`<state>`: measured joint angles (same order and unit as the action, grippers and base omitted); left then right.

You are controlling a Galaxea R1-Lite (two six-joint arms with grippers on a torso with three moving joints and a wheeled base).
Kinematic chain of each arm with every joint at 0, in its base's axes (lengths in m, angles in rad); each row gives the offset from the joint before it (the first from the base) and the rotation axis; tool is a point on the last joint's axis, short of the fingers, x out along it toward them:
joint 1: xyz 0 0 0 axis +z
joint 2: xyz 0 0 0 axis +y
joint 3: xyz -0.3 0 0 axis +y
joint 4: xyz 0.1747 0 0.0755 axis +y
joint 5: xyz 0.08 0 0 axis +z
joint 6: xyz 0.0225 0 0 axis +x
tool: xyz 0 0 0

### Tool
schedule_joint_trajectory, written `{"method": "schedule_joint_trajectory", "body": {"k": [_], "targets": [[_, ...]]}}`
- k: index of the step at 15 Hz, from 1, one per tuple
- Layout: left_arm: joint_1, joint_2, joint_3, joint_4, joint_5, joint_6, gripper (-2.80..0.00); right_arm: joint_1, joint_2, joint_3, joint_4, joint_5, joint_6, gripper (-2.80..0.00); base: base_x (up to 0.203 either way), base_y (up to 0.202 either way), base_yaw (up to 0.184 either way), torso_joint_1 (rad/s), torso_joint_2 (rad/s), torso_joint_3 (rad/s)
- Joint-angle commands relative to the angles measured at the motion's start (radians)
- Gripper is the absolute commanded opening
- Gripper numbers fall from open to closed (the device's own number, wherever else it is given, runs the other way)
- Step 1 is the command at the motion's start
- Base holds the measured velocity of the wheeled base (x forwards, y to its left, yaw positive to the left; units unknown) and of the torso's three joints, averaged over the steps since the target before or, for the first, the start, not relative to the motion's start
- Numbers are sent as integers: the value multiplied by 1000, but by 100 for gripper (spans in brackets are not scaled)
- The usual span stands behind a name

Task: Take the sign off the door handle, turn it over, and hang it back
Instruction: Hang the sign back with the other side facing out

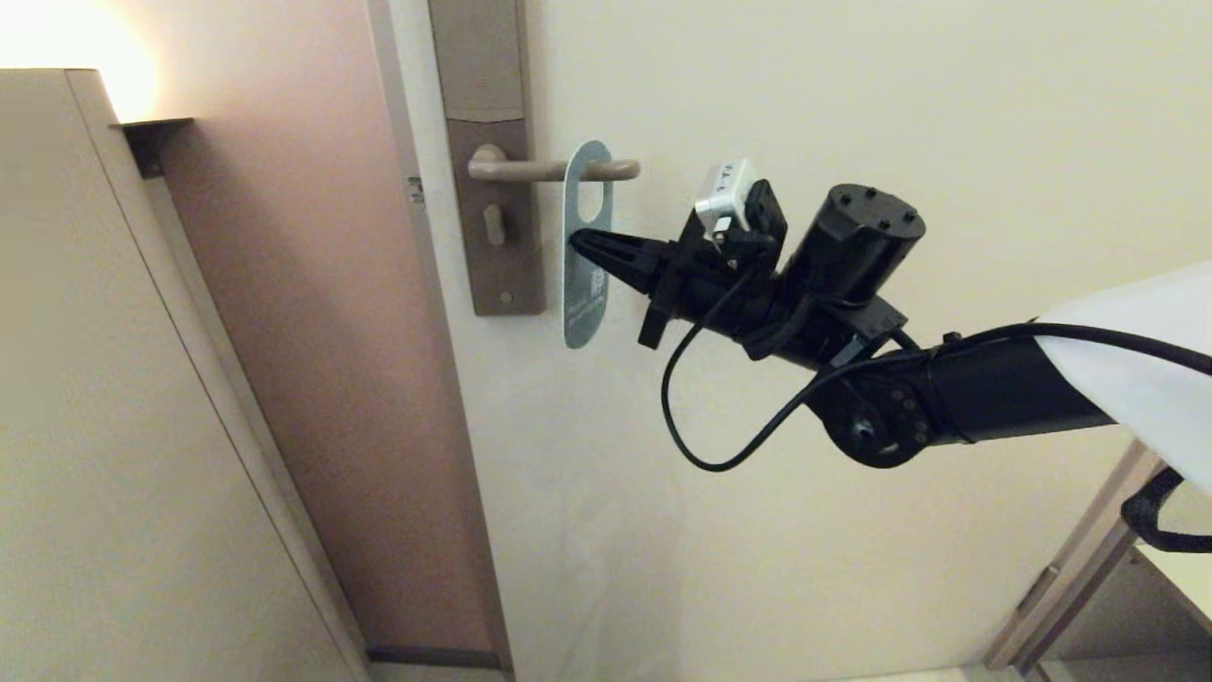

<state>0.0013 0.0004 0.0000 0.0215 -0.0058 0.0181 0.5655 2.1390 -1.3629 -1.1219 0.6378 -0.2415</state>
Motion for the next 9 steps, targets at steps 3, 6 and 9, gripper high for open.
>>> {"method": "schedule_joint_trajectory", "body": {"k": [3,6,9], "targets": [[0,0,0,0,0,0,-280,46,56,-80,-10,-20,-1,-280,0,0,0,0,0,0],[0,0,0,0,0,0,-280,67,67,-81,-28,-22,-1,-280,0,0,0,0,0,0],[0,0,0,0,0,0,-280,76,81,-81,-47,-51,-1,-280,0,0,0,0,0,0]]}}
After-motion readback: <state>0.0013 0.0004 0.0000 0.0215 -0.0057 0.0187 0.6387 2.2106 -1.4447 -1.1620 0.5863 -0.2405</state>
